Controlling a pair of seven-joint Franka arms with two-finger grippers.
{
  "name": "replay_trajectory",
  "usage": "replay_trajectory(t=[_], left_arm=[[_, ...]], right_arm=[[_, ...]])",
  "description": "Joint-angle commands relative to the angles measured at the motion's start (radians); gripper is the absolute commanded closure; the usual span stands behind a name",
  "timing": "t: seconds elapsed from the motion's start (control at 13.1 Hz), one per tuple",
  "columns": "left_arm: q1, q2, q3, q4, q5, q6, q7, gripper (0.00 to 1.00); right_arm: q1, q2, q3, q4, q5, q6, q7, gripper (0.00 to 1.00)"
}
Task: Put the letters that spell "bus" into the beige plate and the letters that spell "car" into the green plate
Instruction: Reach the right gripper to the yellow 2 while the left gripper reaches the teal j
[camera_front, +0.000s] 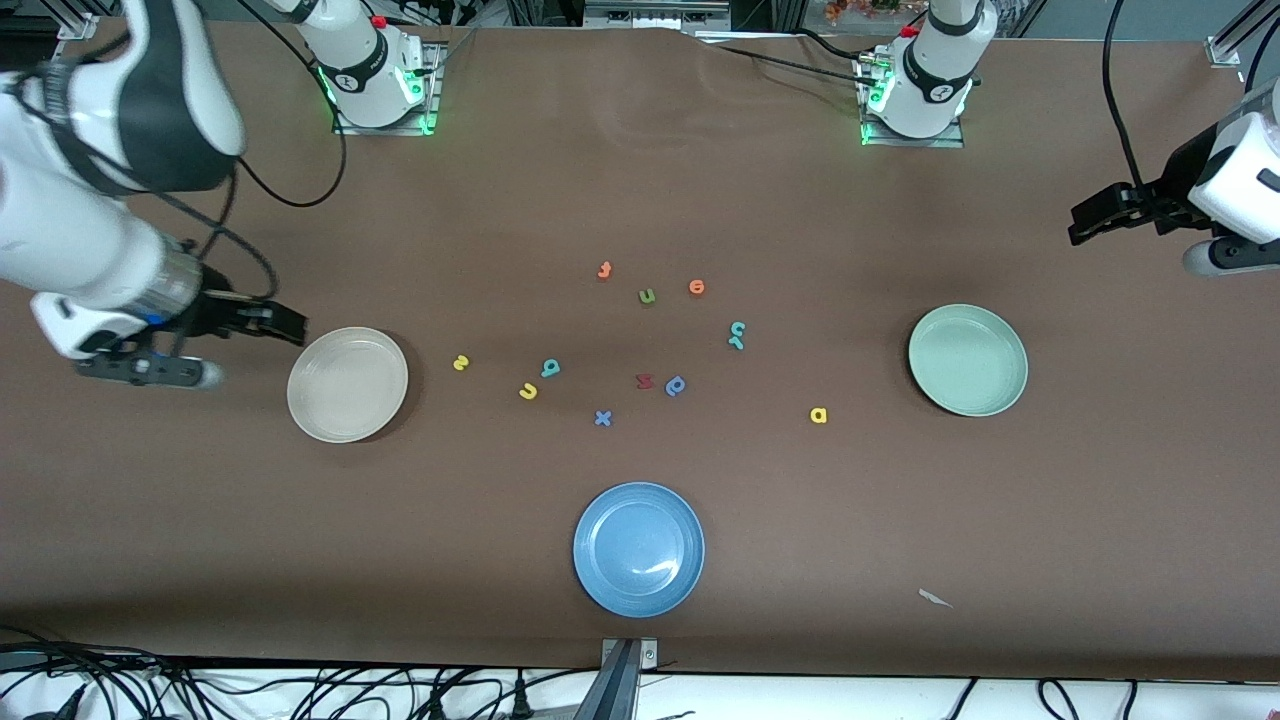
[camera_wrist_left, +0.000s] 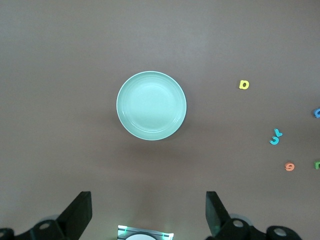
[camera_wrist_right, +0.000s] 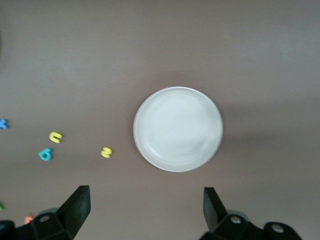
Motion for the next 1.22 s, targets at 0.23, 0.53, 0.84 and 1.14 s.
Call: replay_trajectory(t=[0.23,0.53,0.84,1.14], left_arm=[[-0.006,0.021,-0.007,0.036,0.016,-0.025,0.012,0.0],[-0.024,0.045,-0.057,0.033,0.025,-0.028,0.015,0.0],[-0.044,0.108,-0.06,0.025,0.009,-0.025,0.027,0.0],[-0.085,0.163,-0.06,0.016,-0.108,-0.02,0.021,0.0]], right_arm=[[0.127,0.161,-0.005,0.017,0.005,0.079,0.275,0.0],[0.138,0.189,-0.005,-0.1,0.012,0.207,0.294,0.0],[0.138,0.183,-0.003,-0.252,0.015,0.353,0.297,0.01],[0.14,0.189,0.023,-0.387,0.015,0.571,0.358,0.01]])
